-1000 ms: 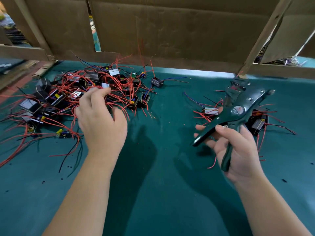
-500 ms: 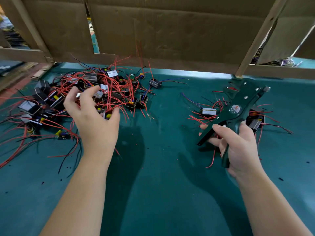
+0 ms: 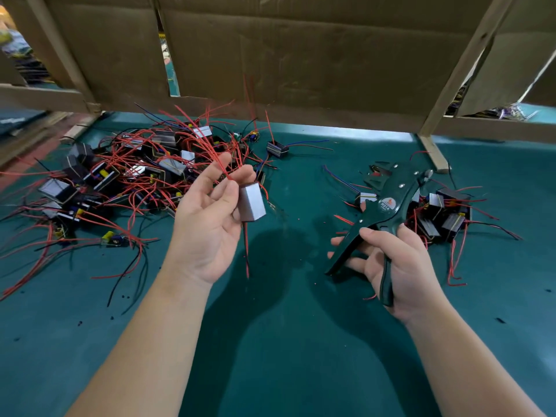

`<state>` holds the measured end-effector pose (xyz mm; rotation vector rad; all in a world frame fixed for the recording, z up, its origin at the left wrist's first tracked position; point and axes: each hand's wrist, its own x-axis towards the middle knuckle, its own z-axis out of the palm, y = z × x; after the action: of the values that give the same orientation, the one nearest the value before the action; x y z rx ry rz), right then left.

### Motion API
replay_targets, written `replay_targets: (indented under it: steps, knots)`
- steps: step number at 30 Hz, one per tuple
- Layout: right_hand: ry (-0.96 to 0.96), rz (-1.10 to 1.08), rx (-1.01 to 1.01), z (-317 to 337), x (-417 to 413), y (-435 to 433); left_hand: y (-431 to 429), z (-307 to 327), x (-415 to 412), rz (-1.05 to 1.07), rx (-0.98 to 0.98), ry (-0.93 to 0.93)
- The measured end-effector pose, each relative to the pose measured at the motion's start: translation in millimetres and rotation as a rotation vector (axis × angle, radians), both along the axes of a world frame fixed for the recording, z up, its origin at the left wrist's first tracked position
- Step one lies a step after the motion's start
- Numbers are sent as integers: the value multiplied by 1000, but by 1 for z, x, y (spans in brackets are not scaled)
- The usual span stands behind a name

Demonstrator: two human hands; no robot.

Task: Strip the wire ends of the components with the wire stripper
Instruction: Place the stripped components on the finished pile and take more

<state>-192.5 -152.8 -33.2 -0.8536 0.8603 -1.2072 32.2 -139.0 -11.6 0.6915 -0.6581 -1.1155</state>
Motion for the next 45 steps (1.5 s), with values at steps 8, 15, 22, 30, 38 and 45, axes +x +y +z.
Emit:
replay_targets:
  steps: [8, 15, 22, 30, 38, 45]
  knots:
    - [-127, 136, 36, 9, 6, 5, -1, -1, -10, -80, 40, 128]
    - [-346, 540, 160, 15, 5, 14, -3, -10, -18, 211, 108, -65]
    - [-353, 679, 46, 16, 14, 23, -2, -17, -19, 494, 183, -377]
    - [-350, 563, 27, 15, 16, 23, -2, -18, -18, 558, 160, -466]
    - [-358, 515, 21, 18, 15, 22, -2, -23, -22, 501, 196, -571]
    - [-337, 517, 71, 17, 19, 23, 4, -8, -4, 1076, 121, -874]
